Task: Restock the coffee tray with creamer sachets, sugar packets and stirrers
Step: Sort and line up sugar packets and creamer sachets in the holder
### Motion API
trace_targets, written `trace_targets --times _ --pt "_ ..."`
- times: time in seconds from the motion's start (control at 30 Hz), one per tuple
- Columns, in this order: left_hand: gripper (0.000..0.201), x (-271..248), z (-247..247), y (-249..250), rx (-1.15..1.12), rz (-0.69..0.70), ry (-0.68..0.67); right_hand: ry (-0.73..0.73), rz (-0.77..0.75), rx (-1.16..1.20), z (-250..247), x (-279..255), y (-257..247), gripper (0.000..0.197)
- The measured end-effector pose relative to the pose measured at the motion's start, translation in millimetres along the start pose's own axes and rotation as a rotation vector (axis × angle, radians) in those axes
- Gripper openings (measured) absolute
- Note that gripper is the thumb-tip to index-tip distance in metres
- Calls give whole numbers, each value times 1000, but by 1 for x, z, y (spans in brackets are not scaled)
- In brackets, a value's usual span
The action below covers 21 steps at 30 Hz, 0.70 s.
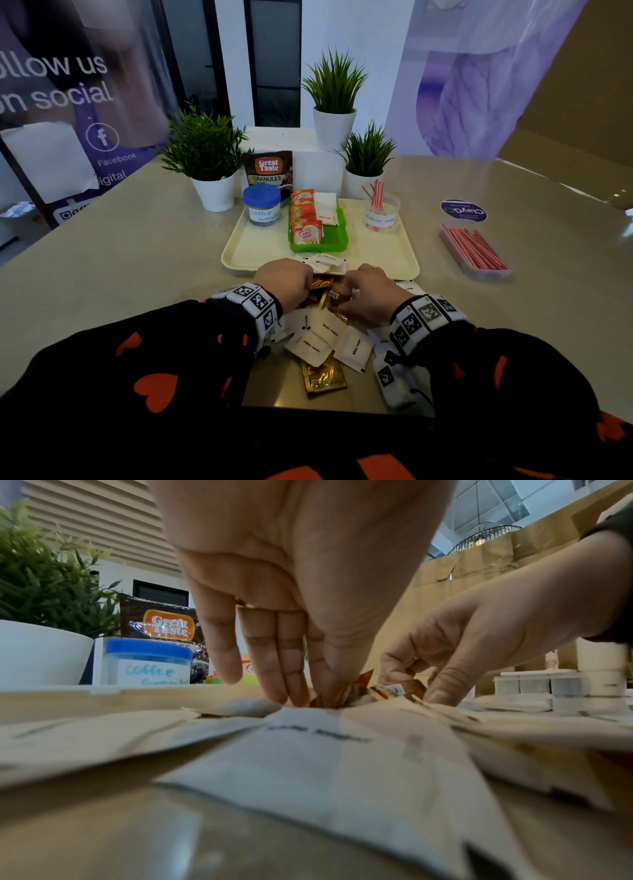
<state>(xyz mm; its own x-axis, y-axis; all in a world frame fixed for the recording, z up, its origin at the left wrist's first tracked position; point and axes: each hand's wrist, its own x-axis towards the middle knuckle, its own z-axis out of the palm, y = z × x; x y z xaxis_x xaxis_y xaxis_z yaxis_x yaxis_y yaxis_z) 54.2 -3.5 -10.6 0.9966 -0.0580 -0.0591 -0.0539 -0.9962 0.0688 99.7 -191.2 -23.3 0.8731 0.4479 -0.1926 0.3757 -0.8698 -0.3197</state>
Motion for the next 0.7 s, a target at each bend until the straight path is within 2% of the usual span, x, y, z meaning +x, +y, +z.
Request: trace_targets --times 0.17,0.33,0.43,0.53,0.63,0.7 --pt "5 -4 -8 -6 -183 -35 78 46 18 306 -8 0 1 26" --pt "7 -4 -13 -6 -640 -139 221 212 43 660 -14 -1 0 28" --pt "8 -4 -9 0 -942 -225 233 307 80 852 -15 -5 -1 31" --pt "23 -7 -4 7 -1232 -315 205 355 94 993 -17 -8 -3 37" --pt "43 -10 -1 15 -1449 -298 139 395 114 1089 -19 -7 -6 38" --pt "47 -9 1 18 -1549 -289 106 408 117 1124 -19 -4 -7 38"
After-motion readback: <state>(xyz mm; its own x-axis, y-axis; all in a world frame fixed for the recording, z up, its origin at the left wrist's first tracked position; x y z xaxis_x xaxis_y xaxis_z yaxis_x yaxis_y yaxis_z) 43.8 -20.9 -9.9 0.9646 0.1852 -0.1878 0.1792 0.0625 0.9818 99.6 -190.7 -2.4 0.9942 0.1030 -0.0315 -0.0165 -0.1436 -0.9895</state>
